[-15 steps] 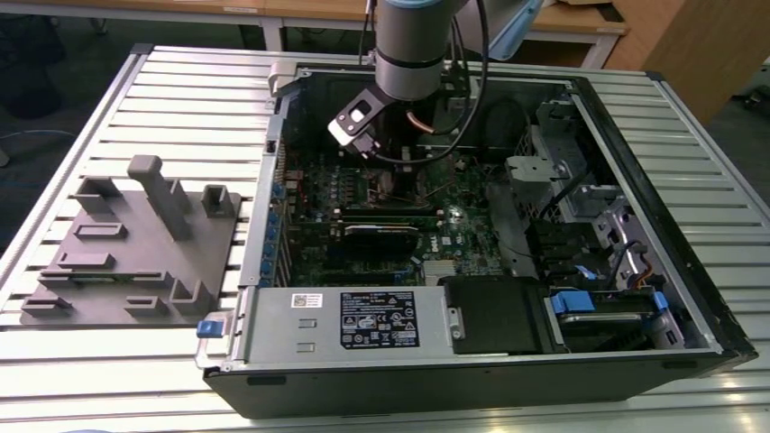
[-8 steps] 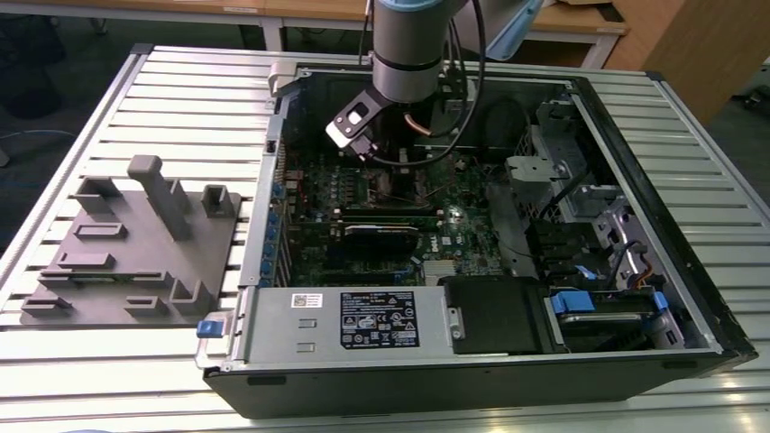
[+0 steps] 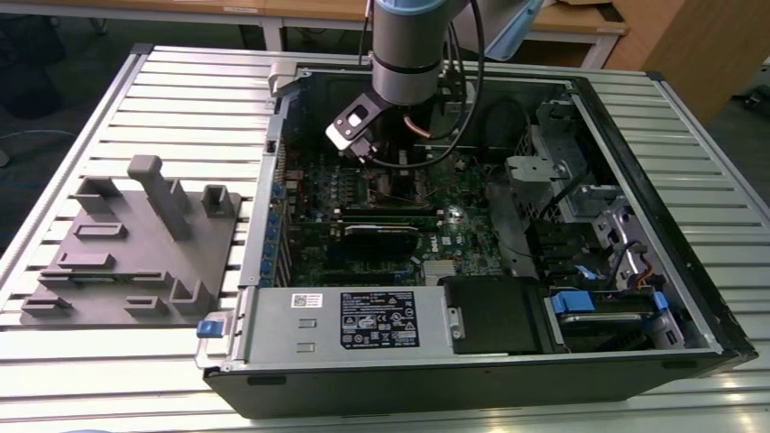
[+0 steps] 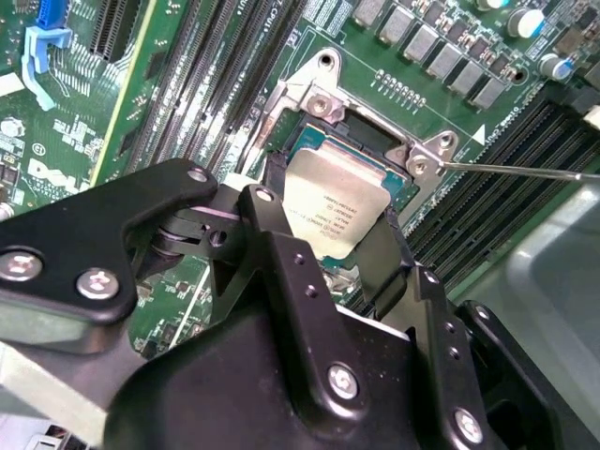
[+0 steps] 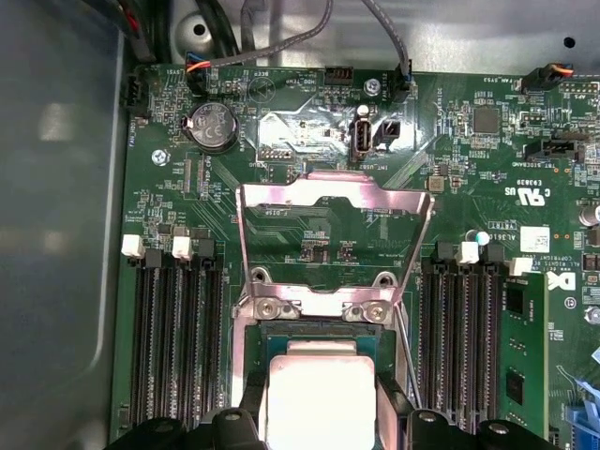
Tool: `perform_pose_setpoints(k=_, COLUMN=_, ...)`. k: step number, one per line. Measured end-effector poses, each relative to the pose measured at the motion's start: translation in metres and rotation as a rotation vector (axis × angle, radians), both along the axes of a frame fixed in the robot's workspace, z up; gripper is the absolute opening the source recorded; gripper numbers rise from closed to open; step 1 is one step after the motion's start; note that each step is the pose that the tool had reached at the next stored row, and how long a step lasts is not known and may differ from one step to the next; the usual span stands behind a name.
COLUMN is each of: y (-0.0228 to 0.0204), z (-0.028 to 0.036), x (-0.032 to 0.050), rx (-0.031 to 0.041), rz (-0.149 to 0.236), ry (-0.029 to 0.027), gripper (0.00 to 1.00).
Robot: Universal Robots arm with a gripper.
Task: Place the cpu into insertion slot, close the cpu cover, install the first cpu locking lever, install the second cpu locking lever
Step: 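Place the cpu into insertion slot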
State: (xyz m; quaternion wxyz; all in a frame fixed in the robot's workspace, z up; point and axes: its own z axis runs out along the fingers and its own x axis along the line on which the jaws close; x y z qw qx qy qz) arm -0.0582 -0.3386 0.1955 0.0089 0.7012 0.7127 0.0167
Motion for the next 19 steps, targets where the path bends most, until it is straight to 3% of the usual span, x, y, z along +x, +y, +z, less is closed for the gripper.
perform_pose_setpoints(k=19, y=0.0000, z=-0.0035, x=0.0010, rx=0.0000, rz=0.000, ry=0.0000, gripper=0.54)
